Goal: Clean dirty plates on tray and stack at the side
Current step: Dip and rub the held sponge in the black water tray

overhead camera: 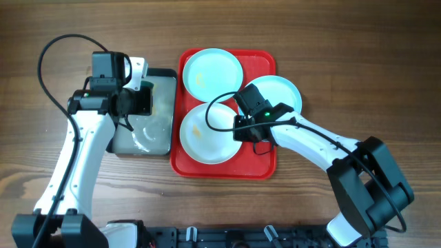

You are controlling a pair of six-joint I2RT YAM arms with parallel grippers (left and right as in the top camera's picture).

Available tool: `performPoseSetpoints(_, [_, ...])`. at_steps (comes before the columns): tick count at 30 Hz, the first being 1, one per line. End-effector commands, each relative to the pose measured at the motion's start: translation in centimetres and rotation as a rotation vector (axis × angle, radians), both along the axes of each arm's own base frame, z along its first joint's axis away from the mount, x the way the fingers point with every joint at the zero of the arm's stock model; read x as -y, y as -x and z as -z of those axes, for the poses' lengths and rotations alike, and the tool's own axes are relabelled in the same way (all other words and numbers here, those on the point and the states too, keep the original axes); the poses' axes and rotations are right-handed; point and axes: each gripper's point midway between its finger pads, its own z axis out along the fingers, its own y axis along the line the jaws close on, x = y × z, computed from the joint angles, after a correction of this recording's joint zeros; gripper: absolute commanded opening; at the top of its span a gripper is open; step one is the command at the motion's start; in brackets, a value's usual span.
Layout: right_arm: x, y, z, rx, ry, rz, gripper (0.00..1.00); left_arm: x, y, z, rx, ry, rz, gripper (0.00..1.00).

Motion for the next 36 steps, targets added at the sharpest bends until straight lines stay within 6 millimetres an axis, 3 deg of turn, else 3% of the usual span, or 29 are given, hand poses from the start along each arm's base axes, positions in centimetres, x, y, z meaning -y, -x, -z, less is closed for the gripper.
performPoseSetpoints(1, [0.03, -0.08, -0.47, 0.005, -0.015, 0.016, 0.05, -0.81, -1.05, 0.48, 0.015, -0.058, -0.010, 0.04])
performPoseSetpoints(14, [0.00, -0.30, -0.53, 0.016, -0.015, 0.018, 0.05, -1.32, -1.67, 0.31, 0.035, -0.048, -0.090, 0.04])
performPoseSetpoints(16, [0.13, -0.52, -0.54, 0.026, -0.007, 0.023, 0.15, -1.31, -1.70, 0.29, 0.036, -0.048, -0.090, 0.04])
performPoseSetpoints(18, [0.18, -0.55, -0.54, 0.028, -0.004, 0.024, 0.19, -1.31, -1.67, 0.31, 0.035, -0.048, -0.090, 0.04])
performPoseSetpoints(21, [0.18, -0.55, -0.54, 0.028, -0.004, 0.024, 0.18, -1.30, -1.67, 0.31, 0.035, -0.048, -0.090, 0.04])
performPoseSetpoints(24, [0.14, -0.61, -0.56, 0.030, -0.006, 0.024, 0.04, -1.29, -1.61, 0.34, 0.032, -0.048, -0.090, 0.04])
performPoseSetpoints(36, [0.05, -0.75, -0.62, 0.037, -0.010, 0.023, 0.04, -1.32, -1.42, 0.45, 0.022, -0.041, -0.105, 0.04])
